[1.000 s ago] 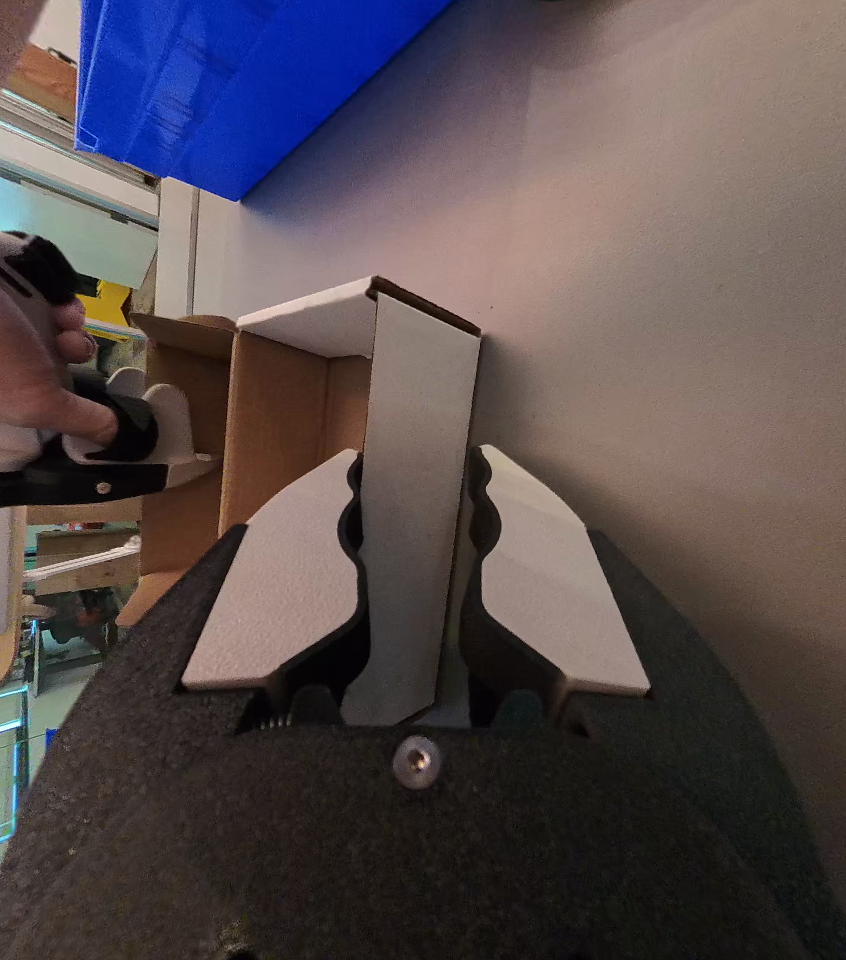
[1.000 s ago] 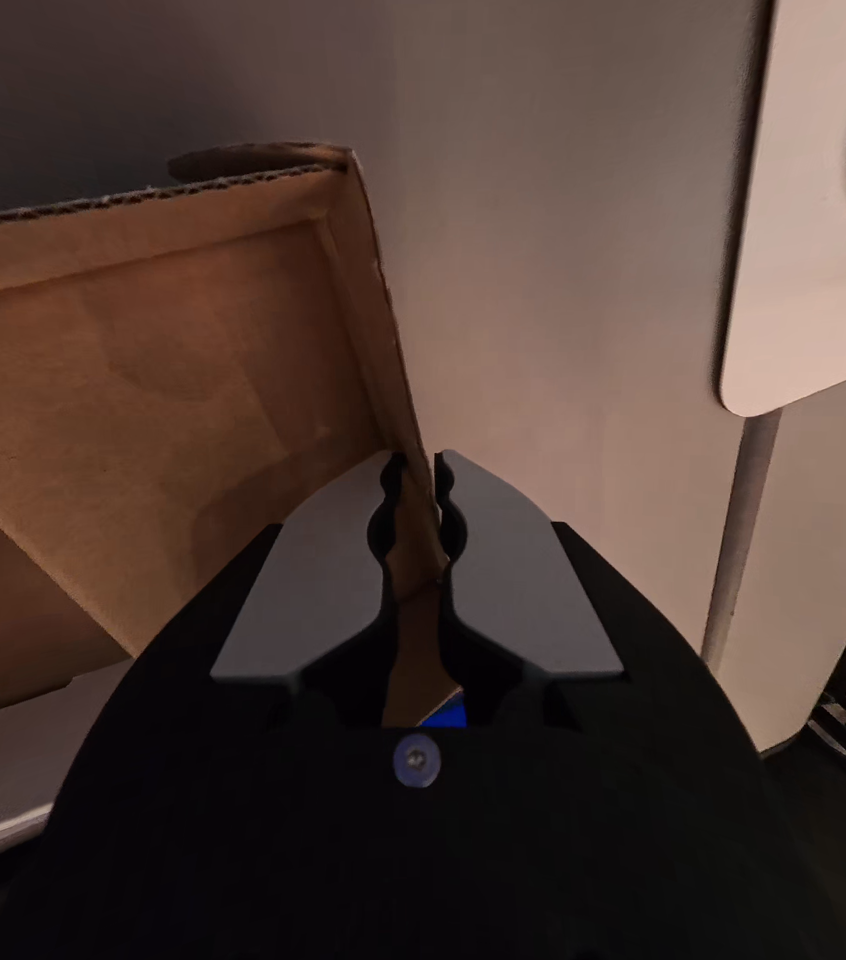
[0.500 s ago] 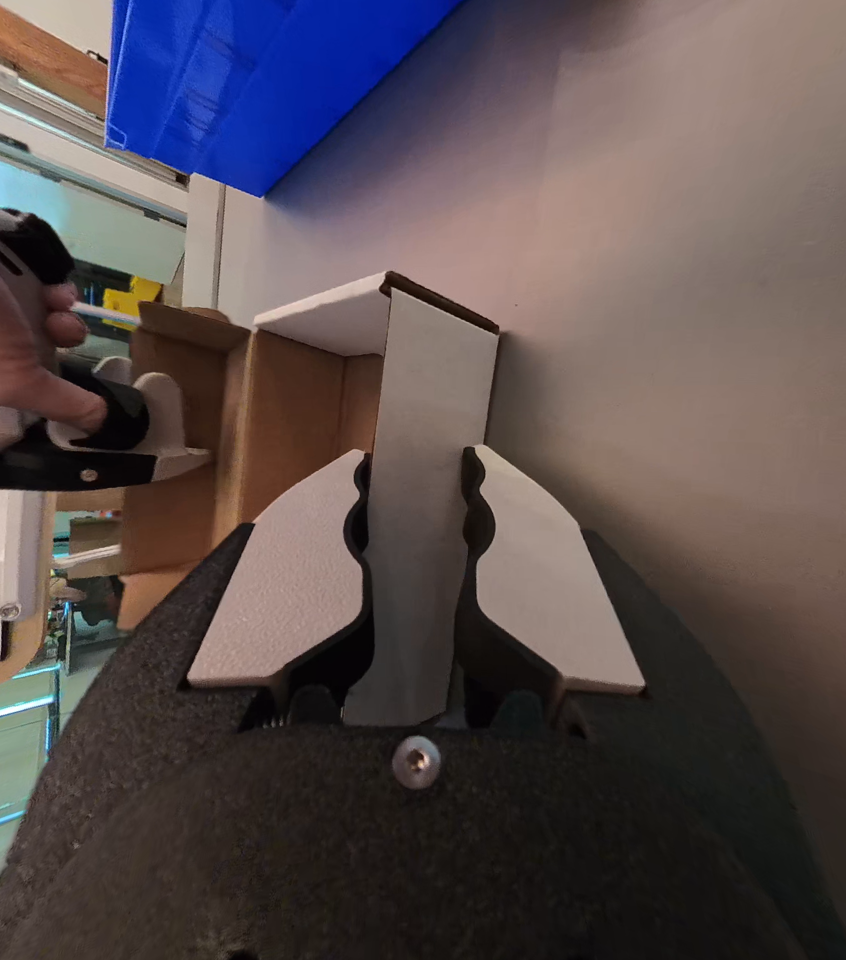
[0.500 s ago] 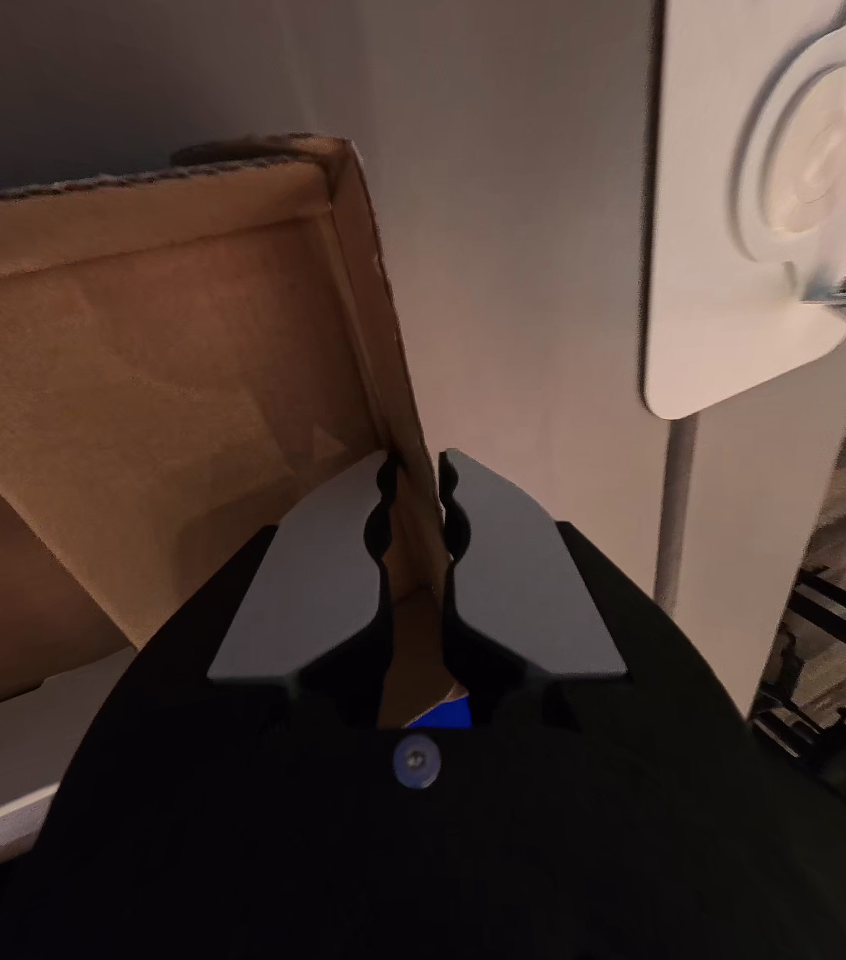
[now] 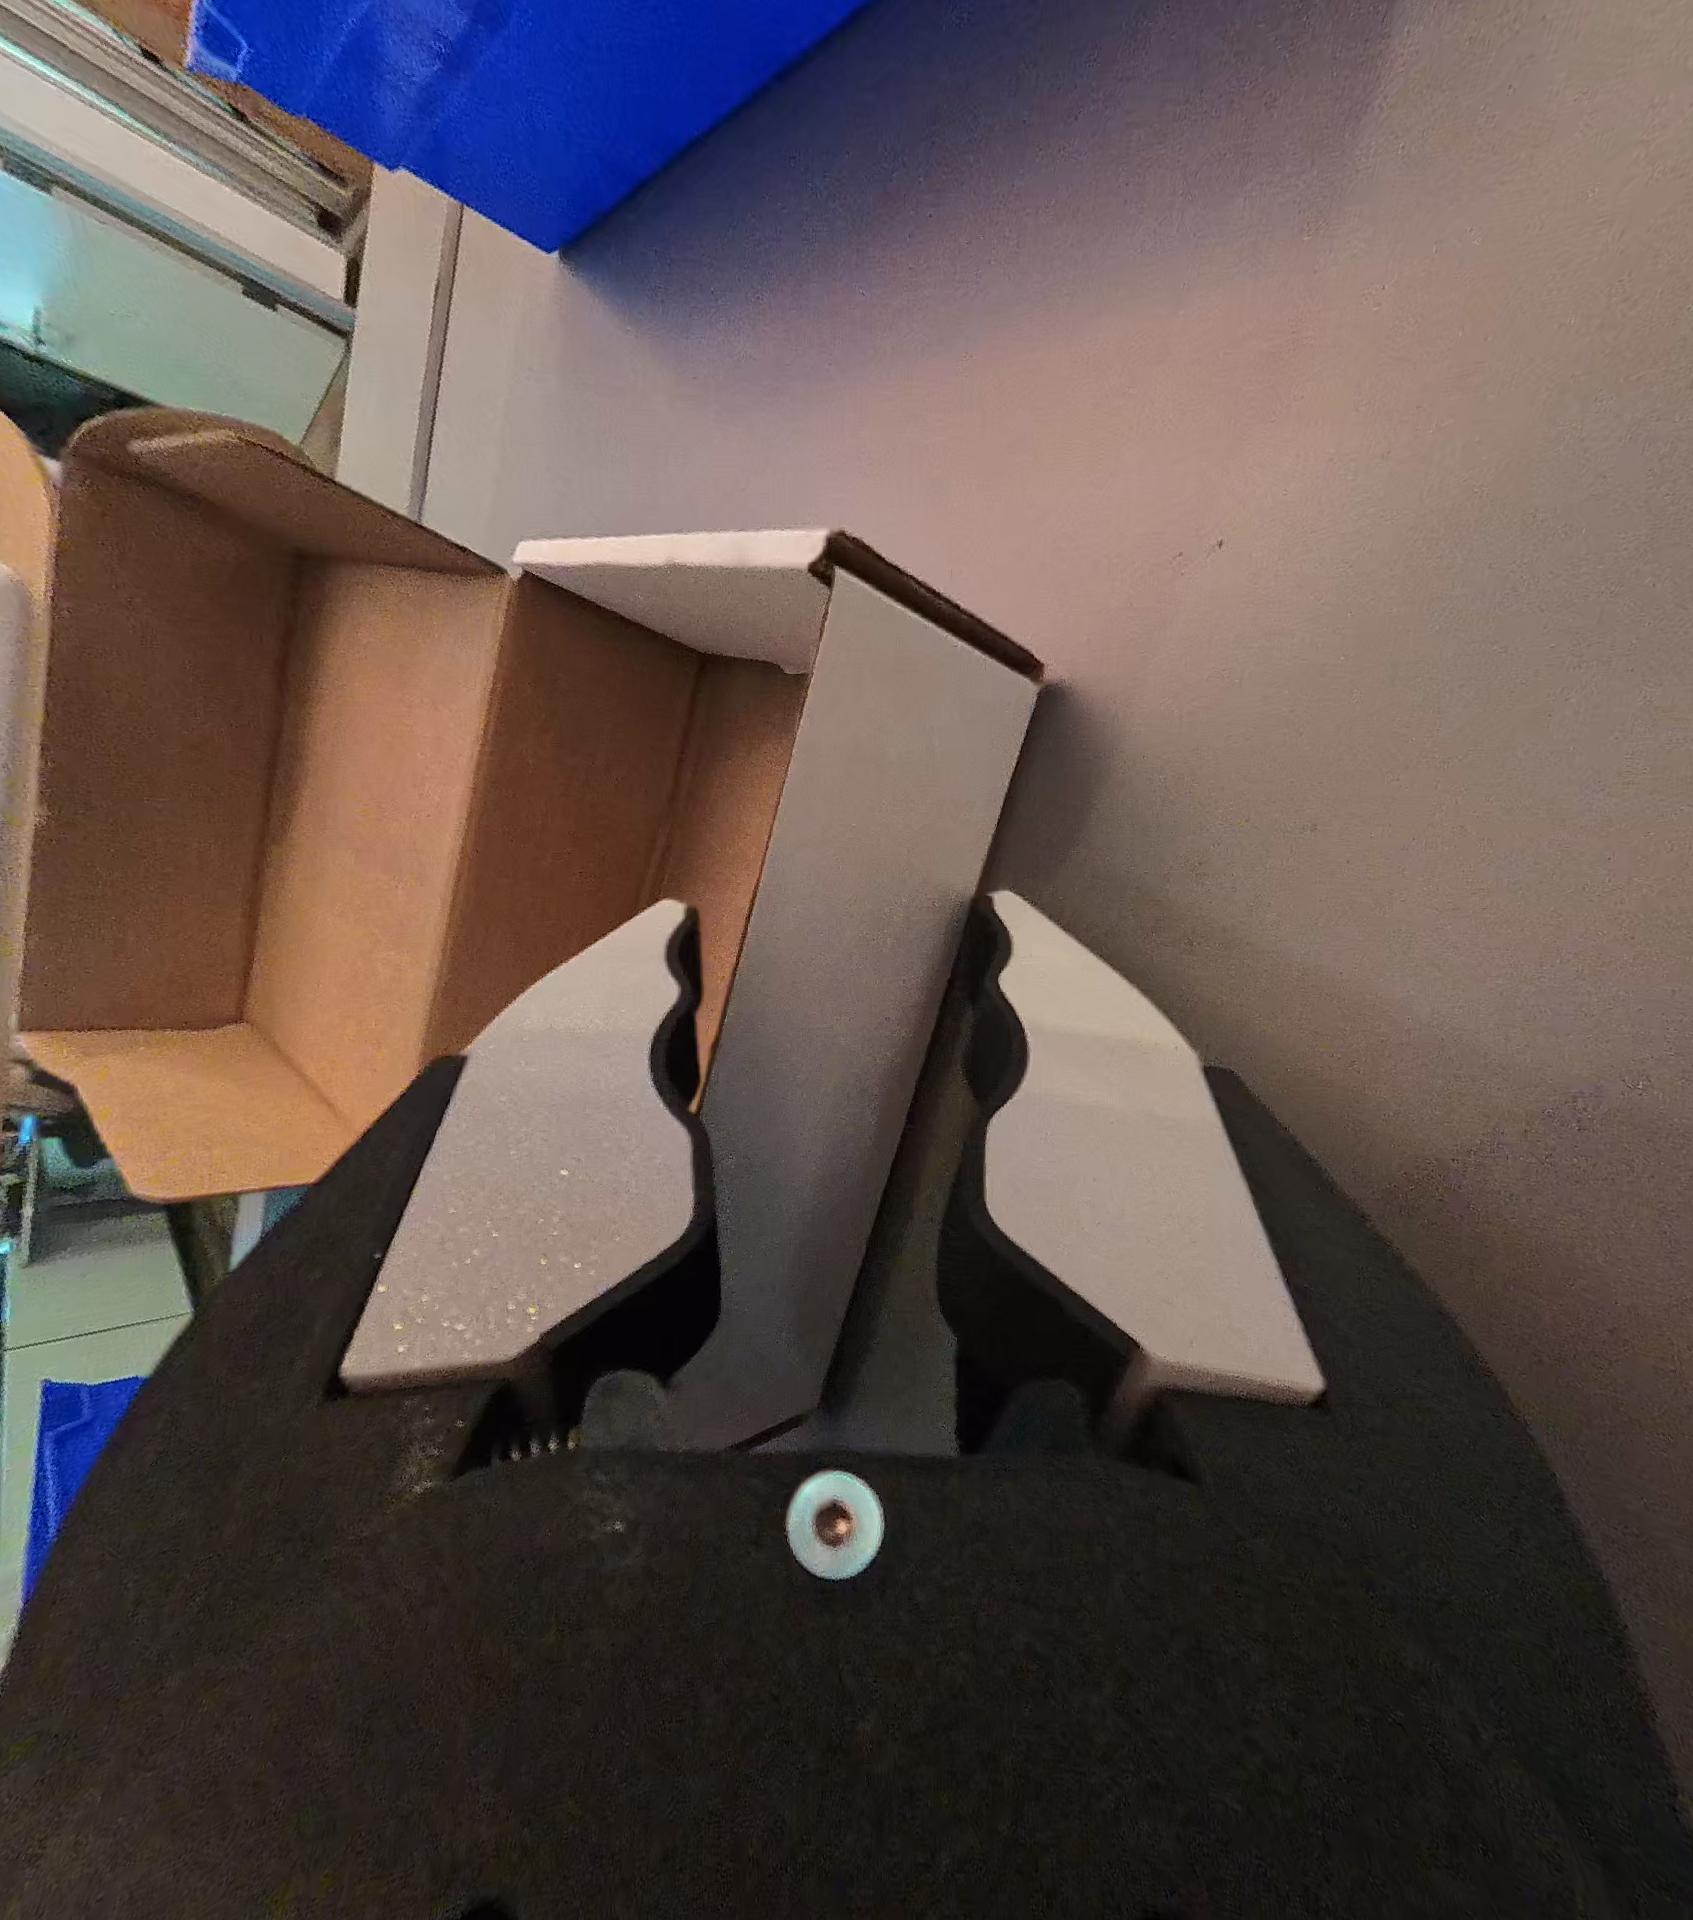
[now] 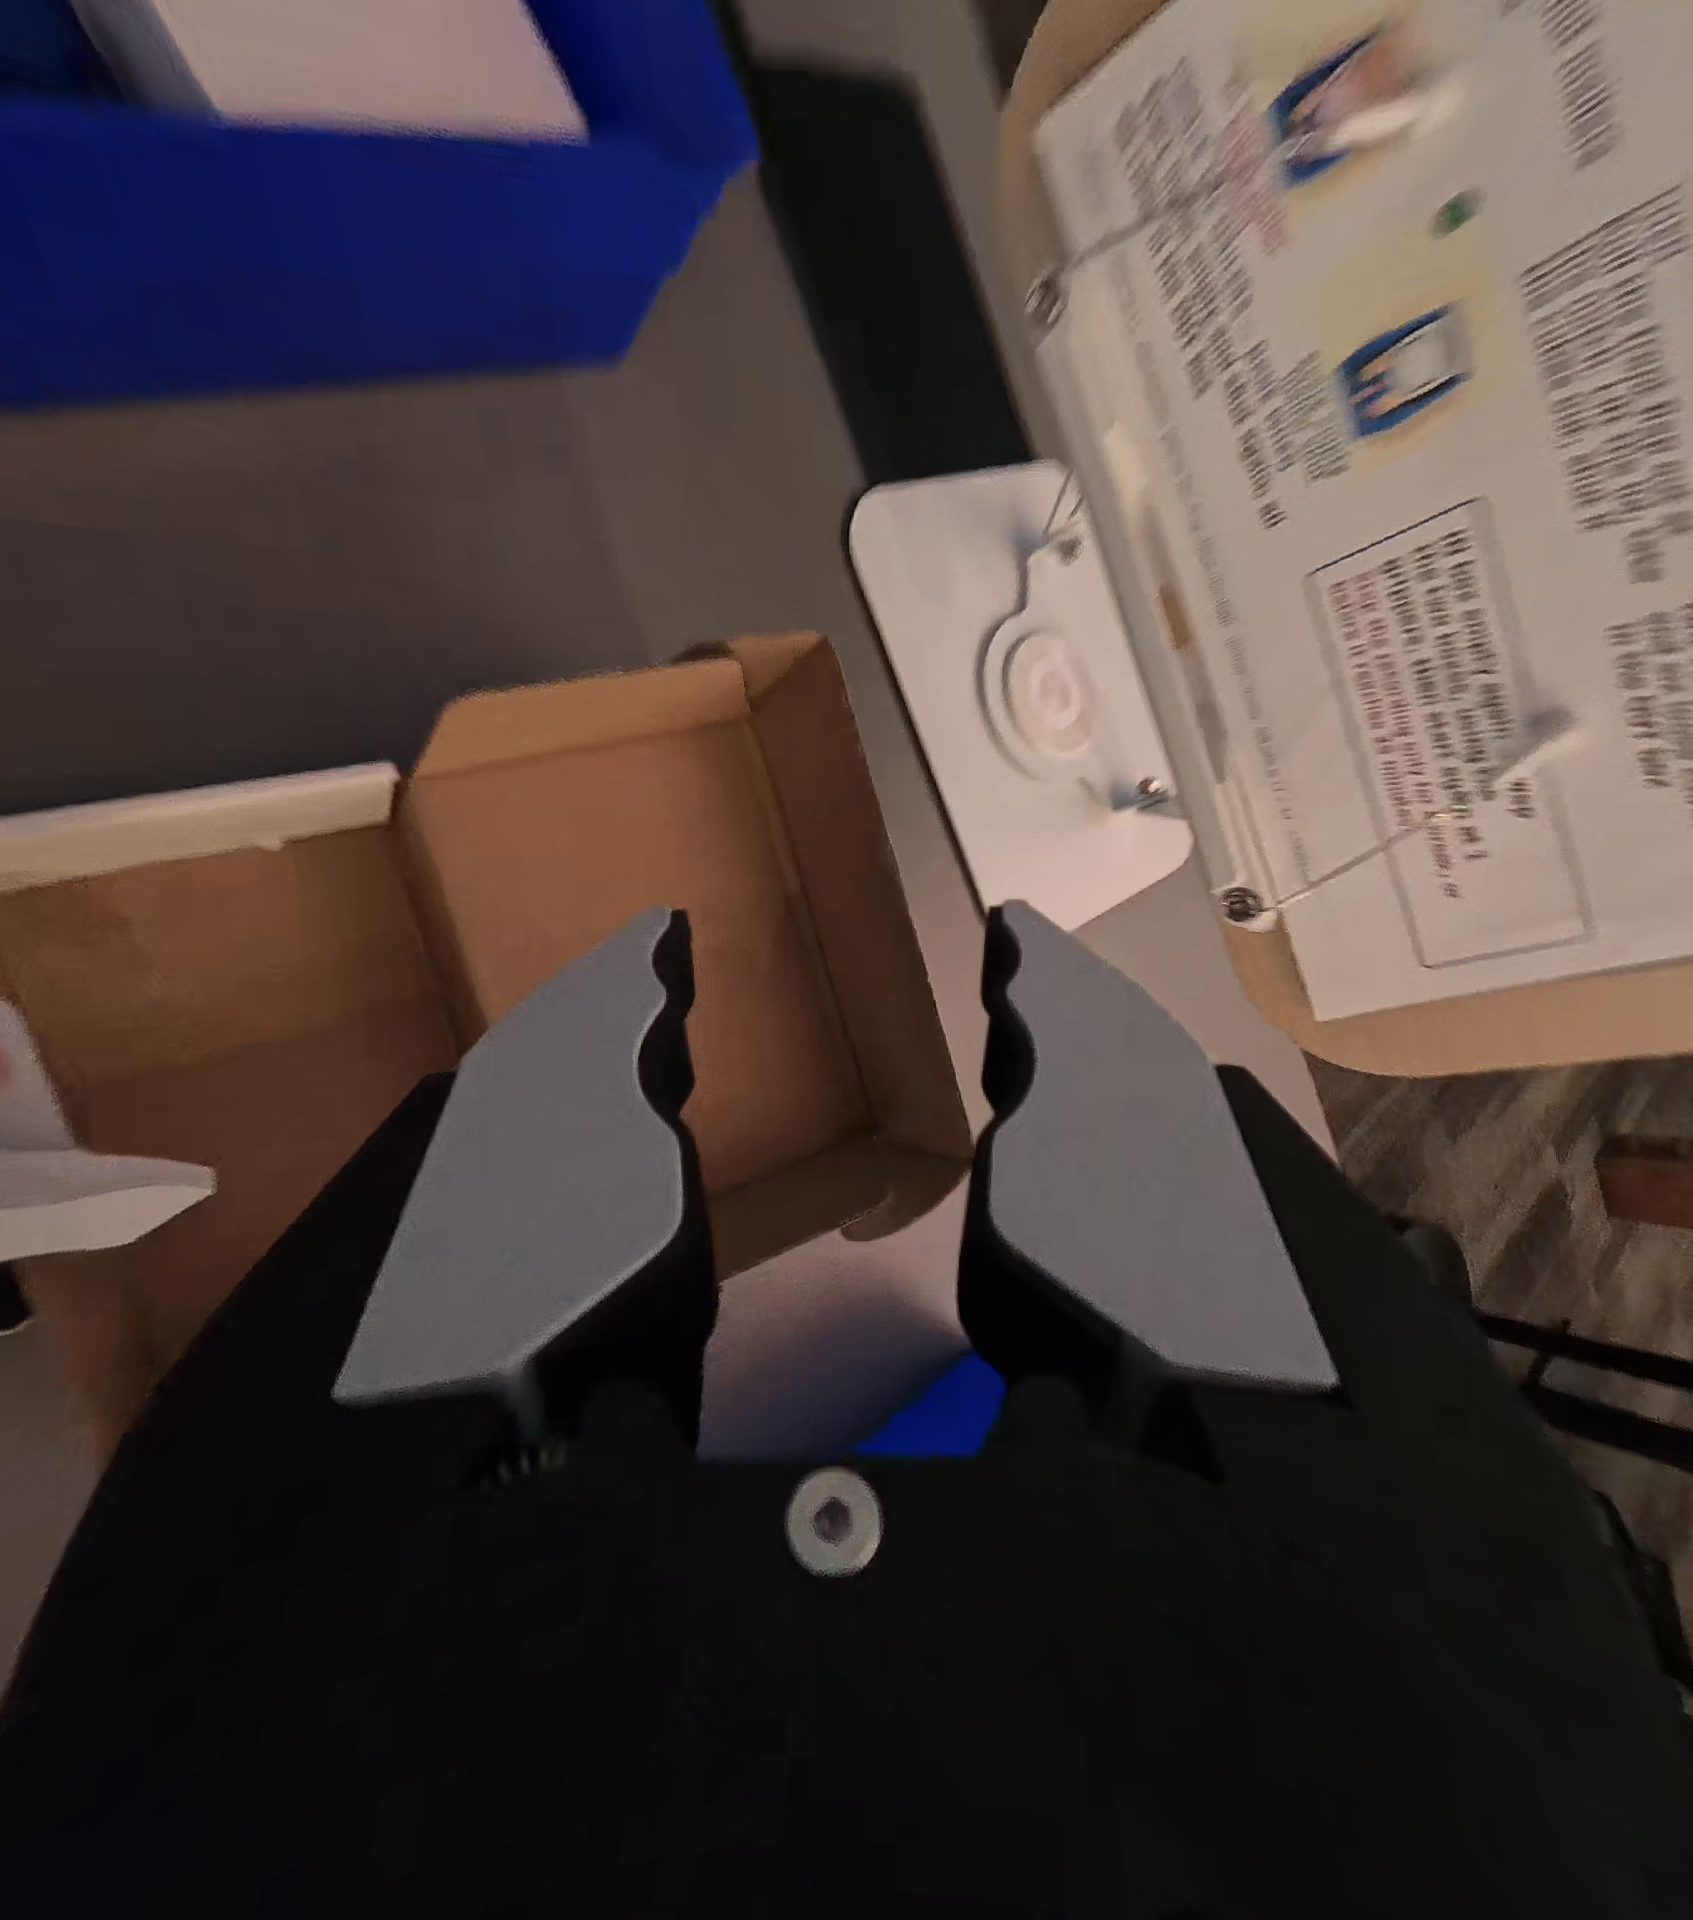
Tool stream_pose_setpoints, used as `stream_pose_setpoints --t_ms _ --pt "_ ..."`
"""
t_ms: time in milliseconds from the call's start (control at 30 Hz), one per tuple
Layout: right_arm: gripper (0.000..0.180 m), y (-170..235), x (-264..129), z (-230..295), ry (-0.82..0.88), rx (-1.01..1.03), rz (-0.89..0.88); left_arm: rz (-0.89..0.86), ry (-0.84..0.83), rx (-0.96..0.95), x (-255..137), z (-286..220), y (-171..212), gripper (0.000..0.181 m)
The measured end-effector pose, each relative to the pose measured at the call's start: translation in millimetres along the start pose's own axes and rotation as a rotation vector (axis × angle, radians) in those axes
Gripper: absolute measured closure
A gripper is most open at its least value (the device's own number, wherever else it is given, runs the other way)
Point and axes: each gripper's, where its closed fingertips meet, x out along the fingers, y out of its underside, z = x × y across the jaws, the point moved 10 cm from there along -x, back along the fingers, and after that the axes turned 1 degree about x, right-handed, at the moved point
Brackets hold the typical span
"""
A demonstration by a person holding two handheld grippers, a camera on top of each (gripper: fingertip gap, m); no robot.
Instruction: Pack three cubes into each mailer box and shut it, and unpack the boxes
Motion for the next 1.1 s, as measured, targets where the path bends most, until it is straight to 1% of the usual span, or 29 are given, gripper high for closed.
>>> stream_pose_setpoints --t_ms 33,133,200,267,400,567,667,767,833,900,967,1000,1067,1100 --pt "0.125 3.7 -12.9 3.3 0.029 0.014 -0.067 0.0 0.01 -0.013 0.1 0.5 0.5 0.131" --pt "0.122 18.4 -48.2 8.6 0.111 0.063 -0.254 -0.028 0.036 -0.04 -0.9 0.4 -1.4 0.132" --pt "0.117 29.2 -69.0 5.4 0.162 0.12 -0.338 -0.041 0.031 -0.039 0.0 0.3 -4.6 0.132" --pt "0.113 38.8 -85.6 1.3 0.166 0.161 -0.403 -0.045 0.033 -0.037 1.8 -1.2 -7.3 0.132" --pt "0.113 53.1 -106.7 -8.7 0.223 0.169 -0.431 -0.075 0.024 -0.051 1.5 -1.8 -10.6 0.131" --pt "0.113 62.6 -116.8 -16.3 0.222 0.199 -0.485 -0.138 0.02 -0.128 -4.6 4.8 -13.7 0.131" --pt "0.112 67.1 -126.1 -18.6 0.211 0.218 -0.525 -0.22 0.0 -0.146 -30.4 12.2 -15.6 0.131" --pt "0.113 72.5 -139.0 -20.4 0.204 0.239 -0.578 -0.342 -0.075 -0.239 -85.1 42.9 -14.0 0.132" --pt "0.112 77.5 -145.0 -22.2 0.193 0.252 -0.597 -0.377 -0.123 -0.354 -127.3 75.9 0.1 0.133" --pt "0.113 83.3 -146.9 -26.0 0.205 0.267 -0.595 -0.313 -0.129 -0.494 -161.4 110.0 29.1 0.133" --pt "0.113 88.9 -145.5 -29.5 0.206 0.28 -0.589 -0.132 -0.117 -0.652 -180.4 140.1 69.9 0.123" --pt "0.113 90.8 -144.3 -30.8 0.196 0.285 -0.588 -0.029 -0.084 -0.742 -184.3 151.4 91.8 0.119" --pt "0.113 92.3 -141.4 -31.0 0.174 0.276 -0.587 0.135 -0.049 -0.913 -184.3 171.1 132.3 0.125" --pt "0.113 92.2 -139.7 -29.5 0.162 0.254 -0.586 0.171 -0.051 -0.999 -182.3 179.6 149.3 0.126"
